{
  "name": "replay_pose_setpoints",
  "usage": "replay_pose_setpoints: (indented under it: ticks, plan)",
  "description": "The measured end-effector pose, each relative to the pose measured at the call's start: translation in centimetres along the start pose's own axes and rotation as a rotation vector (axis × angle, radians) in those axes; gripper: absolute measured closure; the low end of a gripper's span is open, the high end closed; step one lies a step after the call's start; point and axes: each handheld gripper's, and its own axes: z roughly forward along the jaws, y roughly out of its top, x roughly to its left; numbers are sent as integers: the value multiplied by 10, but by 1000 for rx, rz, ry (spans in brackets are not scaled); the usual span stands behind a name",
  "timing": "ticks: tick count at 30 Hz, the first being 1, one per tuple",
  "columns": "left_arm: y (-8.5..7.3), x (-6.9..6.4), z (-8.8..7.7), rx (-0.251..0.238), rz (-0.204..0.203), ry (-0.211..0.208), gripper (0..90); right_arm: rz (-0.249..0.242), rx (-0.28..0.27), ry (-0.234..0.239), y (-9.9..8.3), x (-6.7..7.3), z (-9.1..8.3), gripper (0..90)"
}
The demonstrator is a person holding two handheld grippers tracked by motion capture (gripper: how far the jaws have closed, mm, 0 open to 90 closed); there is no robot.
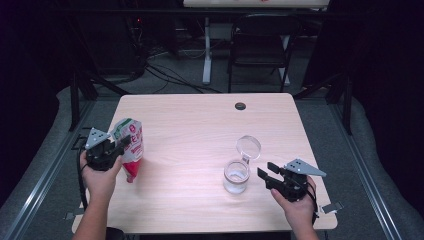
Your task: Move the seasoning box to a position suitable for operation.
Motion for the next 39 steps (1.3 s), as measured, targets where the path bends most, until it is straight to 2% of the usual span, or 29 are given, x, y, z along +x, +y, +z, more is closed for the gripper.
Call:
replay_pose_setpoints:
  ticks: [7,13,17,19,24,26,31,34,37,39]
  plan:
    - [0,-36,11,21,75,-81,900,-4,2,2,0,1,1,522]
    - [2,-63,15,9,69,-218,900,-8,3,6,0,1,2,522]
    - [5,-82,19,18,114,-276,900,-7,4,6,0,1,2,522]
    - [6,-90,22,29,141,-291,900,-11,7,4,0,1,1,522]
    - [9,-106,26,38,160,-341,900,-14,11,4,1,2,2,522]
    - [10,-113,29,41,183,-355,900,-19,10,5,1,3,2,517]
    - [10,-137,34,31,220,-403,900,-37,-14,0,3,3,0,508]
    - [7,-154,37,26,264,-444,900,-39,-37,7,6,2,-3,508]
    - [-1,-167,39,50,301,-480,900,-52,-49,4,8,4,-7,501]
    - [-6,-173,41,57,301,-521,900,-54,-50,6,9,5,-8,501]
